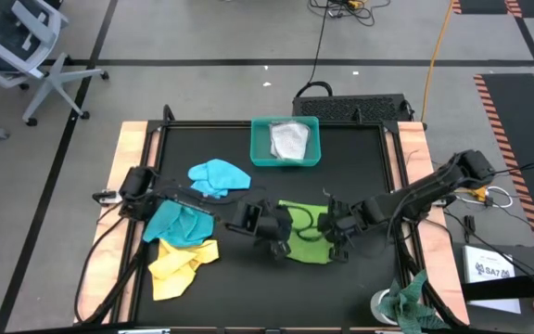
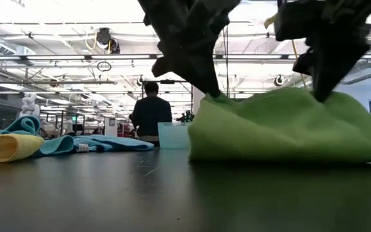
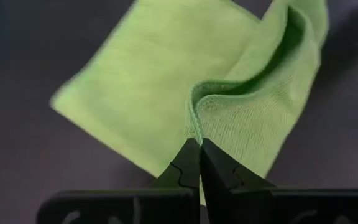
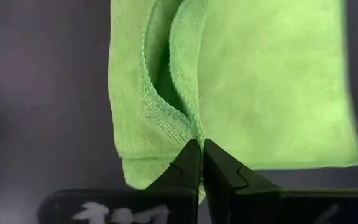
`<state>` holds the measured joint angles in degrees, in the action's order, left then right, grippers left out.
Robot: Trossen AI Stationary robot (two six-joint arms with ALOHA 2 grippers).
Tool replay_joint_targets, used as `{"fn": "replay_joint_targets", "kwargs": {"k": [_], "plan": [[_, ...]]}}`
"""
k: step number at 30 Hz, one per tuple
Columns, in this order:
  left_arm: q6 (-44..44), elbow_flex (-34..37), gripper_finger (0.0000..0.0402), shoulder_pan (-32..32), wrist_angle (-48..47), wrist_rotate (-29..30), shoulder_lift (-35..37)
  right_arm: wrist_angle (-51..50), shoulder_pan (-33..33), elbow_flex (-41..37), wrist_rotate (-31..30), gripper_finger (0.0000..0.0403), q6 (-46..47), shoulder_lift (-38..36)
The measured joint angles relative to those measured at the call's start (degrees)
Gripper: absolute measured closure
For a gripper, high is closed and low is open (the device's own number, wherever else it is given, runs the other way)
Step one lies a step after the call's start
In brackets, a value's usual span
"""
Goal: Fold microfiber towels
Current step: Fold the green microfiber towel
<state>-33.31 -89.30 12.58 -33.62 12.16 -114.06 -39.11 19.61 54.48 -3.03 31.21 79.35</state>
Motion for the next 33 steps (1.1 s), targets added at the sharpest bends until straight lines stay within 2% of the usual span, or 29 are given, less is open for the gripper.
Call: {"fn": "replay_joint_targets", "kwargs": {"k": [9,15,27,33], "plan": [[5.2,0.0,0.0399,-6.1,-1.1,-0.4,0.0,-1.0,-8.5,0.0,-1.5,0.0403,-6.6,-1.0],[7.9,0.0,0.0399,-9.8,-1.4,-2.9,-0.1,-5.5,-12.9,0.0,-2.9,0.0403,-9.4,-1.1],[11.6,0.0,0.0396,-12.2,-2.8,-4.8,-0.1,-6.7,-15.9,0.0,-2.8,0.0403,-11.2,-1.0],[14.2,0.0,0.0359,-12.2,-2.7,-2.2,-0.1,-6.7,-16.6,0.0,-2.8,0.0398,-11.2,-1.0]]}}
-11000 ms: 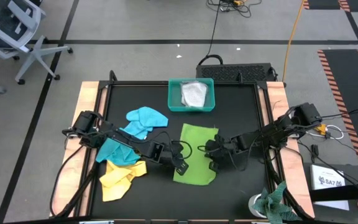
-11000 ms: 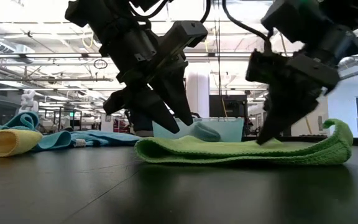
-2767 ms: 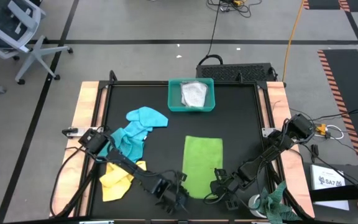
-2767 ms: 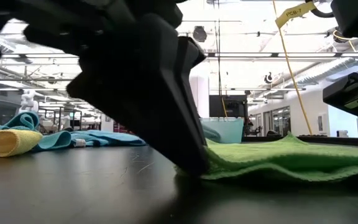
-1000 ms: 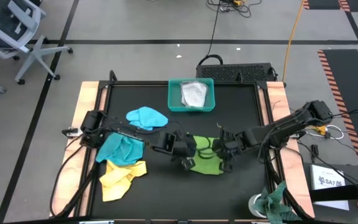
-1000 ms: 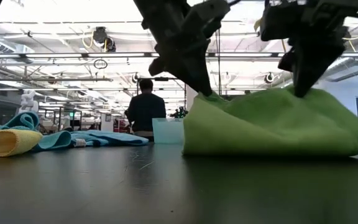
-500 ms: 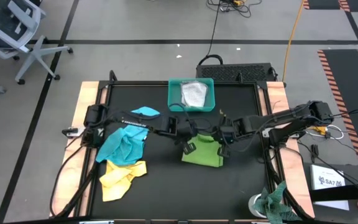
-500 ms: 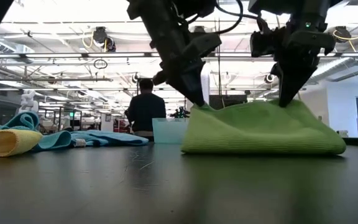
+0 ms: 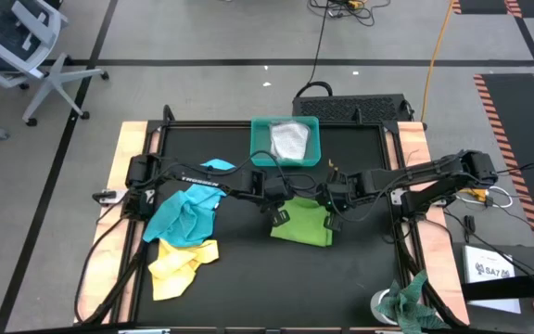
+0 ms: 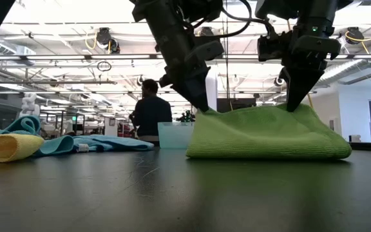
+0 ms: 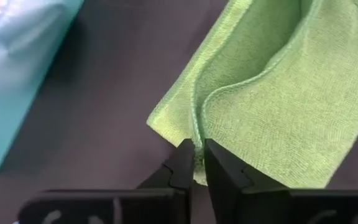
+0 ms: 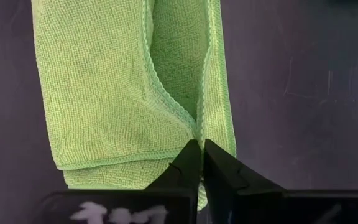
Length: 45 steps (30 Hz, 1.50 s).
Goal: Fold microfiber towels
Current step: Fold the green microfiber towel
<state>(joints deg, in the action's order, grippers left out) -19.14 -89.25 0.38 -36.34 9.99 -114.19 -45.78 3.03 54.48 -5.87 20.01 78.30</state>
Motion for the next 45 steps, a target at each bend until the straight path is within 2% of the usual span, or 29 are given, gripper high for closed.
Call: {"fn": "replay_joint_targets", "kwargs": {"k": [12,18,20,25,28,31,35,38,45], "plan": [[2.5,0.0,0.0299,-0.8,0.0,3.9,0.0,0.0,0.0,0.0,-0.4,0.0327,0.7,1.8],[2.0,0.0,0.0280,-2.6,0.0,4.6,0.0,-2.6,-0.1,0.0,-6.4,0.0306,-0.5,1.9],[0.7,0.0,0.0280,-3.1,0.0,3.2,0.0,-2.5,-0.2,0.0,-6.1,0.0306,1.6,1.9],[-3.7,0.0,0.0279,-3.1,-0.3,-4.7,0.0,-2.2,0.4,0.0,1.1,0.0312,7.6,1.9],[-5.9,1.3,0.0279,-2.0,0.1,-7.2,0.0,-2.2,1.3,0.0,3.2,0.0313,10.7,1.9],[-8.4,3.4,0.0279,-0.7,0.6,-8.2,0.0,-0.9,2.3,0.0,3.2,0.0311,12.9,1.9],[-12.3,8.0,0.0279,1.1,7.3,-9.6,0.0,6.3,2.7,-0.4,3.1,0.0310,12.4,1.9],[-15.7,10.8,0.0279,2.2,13.5,-10.4,0.0,13.7,2.7,-3.1,3.2,0.0310,12.3,1.9],[-17.4,12.4,0.0279,3.5,14.1,-10.2,0.0,18.7,2.7,-11.7,4.5,0.0310,16.6,1.9]]}}
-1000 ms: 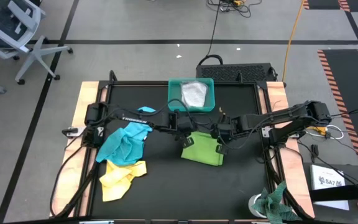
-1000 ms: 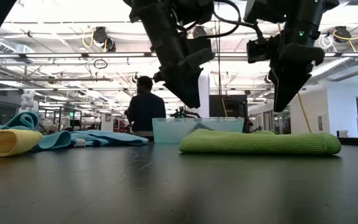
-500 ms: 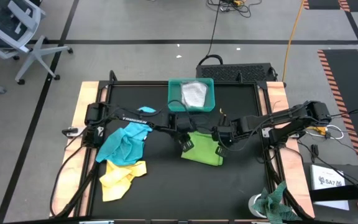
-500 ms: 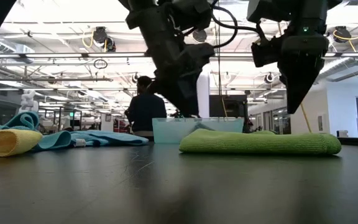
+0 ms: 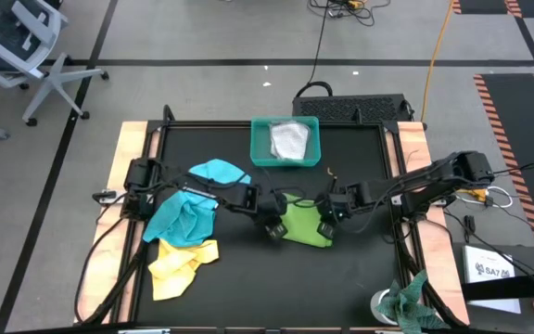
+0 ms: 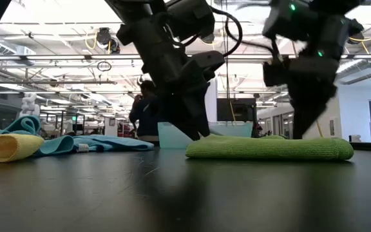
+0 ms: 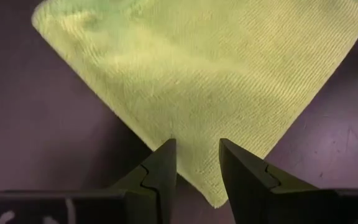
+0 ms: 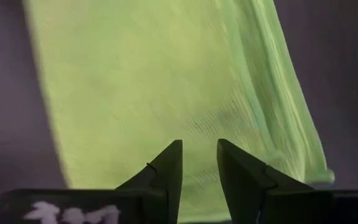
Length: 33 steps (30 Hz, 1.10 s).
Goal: Fold microfiber towels
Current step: Fold the green microfiber towel, then put the green microfiber towel into the blue bin
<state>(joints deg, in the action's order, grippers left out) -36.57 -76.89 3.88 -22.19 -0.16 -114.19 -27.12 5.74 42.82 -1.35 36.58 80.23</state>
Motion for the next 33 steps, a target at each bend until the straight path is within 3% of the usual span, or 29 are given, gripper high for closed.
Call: {"fn": "replay_joint_targets", "kwargs": {"k": [7,19,27,33], "plan": [[-1.3,0.0,0.0279,0.9,-1.7,0.2,0.0,3.8,-0.1,-5.8,-0.3,0.0310,2.0,-0.2],[-3.3,0.0,0.0280,3.3,-5.3,3.4,0.0,4.4,-0.2,-5.2,1.7,0.0313,1.2,-1.0],[-1.5,-2.3,0.0322,1.3,-5.9,3.4,3.0,4.7,-0.1,0.7,0.0,0.0371,-1.7,-6.1],[2.4,-2.5,0.0361,0.0,0.2,6.2,3.9,6.0,1.3,0.9,-0.3,0.0399,0.2,-7.1]]}}
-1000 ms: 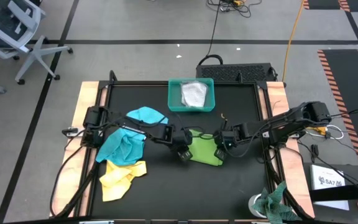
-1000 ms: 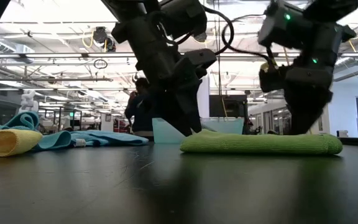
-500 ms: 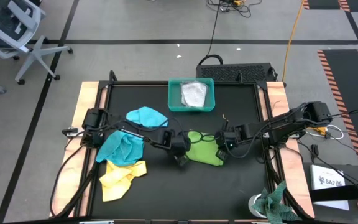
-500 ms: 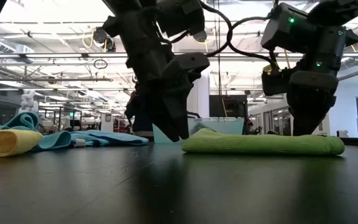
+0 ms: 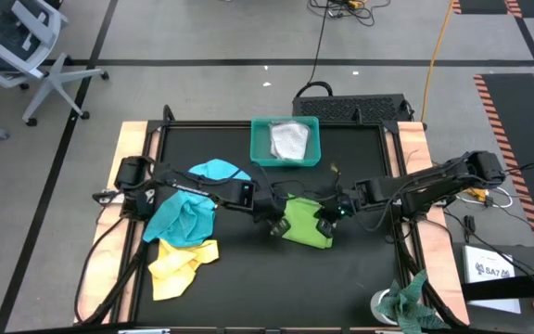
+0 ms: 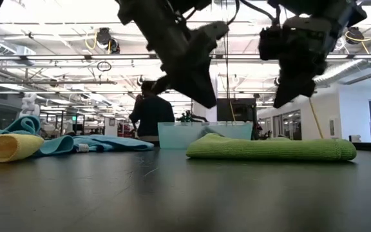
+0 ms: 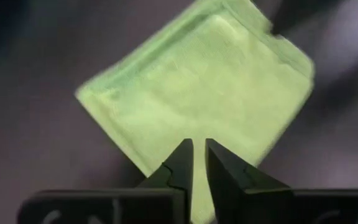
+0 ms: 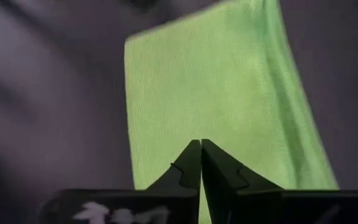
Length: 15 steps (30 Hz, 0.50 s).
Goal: Fold microfiber towels
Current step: Put the green microfiber towel into the blue bin
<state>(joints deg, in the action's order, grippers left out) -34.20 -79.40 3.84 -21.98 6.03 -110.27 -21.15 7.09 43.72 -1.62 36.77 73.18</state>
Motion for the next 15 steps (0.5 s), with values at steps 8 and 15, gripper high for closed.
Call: {"fn": "replay_joint_targets", "kwargs": {"k": [8,15], "plan": [[3.1,0.0,0.0393,-1.7,5.8,0.0,-4.0,-0.3,1.7,-0.1,-3.0,0.0402,2.4,1.0],[5.1,0.0,0.0394,-2.5,5.3,0.1,-7.9,-0.2,1.7,-0.1,-3.0,0.0403,4.3,1.1]]}}
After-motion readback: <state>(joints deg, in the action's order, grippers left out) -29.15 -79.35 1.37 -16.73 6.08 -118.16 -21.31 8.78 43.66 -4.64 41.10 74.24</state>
